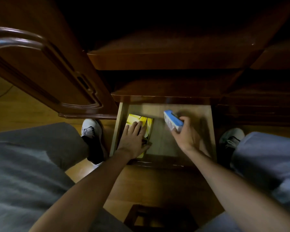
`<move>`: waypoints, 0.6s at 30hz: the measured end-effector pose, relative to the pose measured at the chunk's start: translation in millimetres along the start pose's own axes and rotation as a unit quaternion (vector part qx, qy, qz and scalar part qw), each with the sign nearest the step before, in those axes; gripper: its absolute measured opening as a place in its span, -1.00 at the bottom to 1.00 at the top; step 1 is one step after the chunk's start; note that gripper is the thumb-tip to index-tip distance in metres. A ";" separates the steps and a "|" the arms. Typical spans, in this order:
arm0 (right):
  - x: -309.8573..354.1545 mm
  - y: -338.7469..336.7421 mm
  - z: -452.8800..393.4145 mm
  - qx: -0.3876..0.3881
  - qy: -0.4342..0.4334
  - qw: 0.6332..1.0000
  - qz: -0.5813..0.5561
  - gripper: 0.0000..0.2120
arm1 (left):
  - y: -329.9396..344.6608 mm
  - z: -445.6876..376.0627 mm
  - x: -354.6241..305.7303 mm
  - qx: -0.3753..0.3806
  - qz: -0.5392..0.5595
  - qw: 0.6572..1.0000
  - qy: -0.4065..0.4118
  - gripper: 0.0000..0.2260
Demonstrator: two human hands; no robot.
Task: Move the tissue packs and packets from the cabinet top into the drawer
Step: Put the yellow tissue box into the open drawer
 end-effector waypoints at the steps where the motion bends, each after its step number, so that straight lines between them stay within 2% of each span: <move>1: 5.0 -4.1 -1.3 -0.031 -0.022 0.999 0.023 -0.48 | 4.5 -1.9 1.2 0.017 0.000 1.000 0.005 -0.18; 2: 8.7 -2.2 -2.5 -0.041 -0.044 0.997 0.040 -0.48 | 8.5 -1.1 3.9 0.026 0.006 1.000 0.003 -0.19; 3: 11.3 7.1 -4.3 -0.015 -0.064 0.997 0.043 -0.50 | 11.5 2.1 6.9 0.025 0.015 1.000 -0.005 -0.20; 4: 11.4 24.0 -5.4 0.050 -0.078 0.995 0.023 -0.55 | 12.8 7.3 9.8 0.015 0.026 0.999 -0.017 -0.21; 6: 9.3 70.9 7.2 0.244 -0.078 0.967 -0.013 -0.73 | 14.0 17.3 15.7 -0.012 0.038 0.998 -0.052 -0.22; 7: 10.7 84.4 15.3 0.286 -0.093 0.954 0.007 -0.77 | 15.8 20.6 17.8 -0.015 0.029 0.997 -0.070 -0.22; 8: 12.6 88.0 17.5 0.277 -0.117 0.953 0.030 -0.74 | 18.0 21.7 18.4 -0.010 0.013 0.997 -0.082 -0.22; 12: 25.4 55.0 -7.0 0.094 -0.126 0.983 0.097 -0.81 | 24.6 16.1 15.2 0.011 0.008 0.997 -0.080 -0.29; 13: 26.9 50.6 -16.4 0.084 -0.120 0.984 0.106 -0.72 | 23.5 16.0 15.5 -0.001 0.017 0.997 -0.074 -0.33; 14: 25.5 53.2 -27.3 0.108 -0.109 0.982 0.109 -0.56 | 20.4 17.2 17.3 -0.027 0.027 0.997 -0.072 -0.37; 16: 18.8 70.3 -39.4 0.214 -0.087 0.970 0.074 -0.29 | 9.7 24.6 25.1 -0.109 0.066 0.989 -0.075 -0.47; 18: 6.6 96.9 -34.9 0.314 -0.057 0.948 0.016 -0.24 | 4.4 32.9 30.5 -0.187 0.105 0.974 -0.072 -0.57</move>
Point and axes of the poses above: each hand's wrist, its own z-axis away from the middle knuckle, its own y-axis out of the palm, x = y × z, the point moved 8 cm from there along -z, towards the middle knuckle, and after that the axes turned 14 degrees about x, right-handed, at the moved point
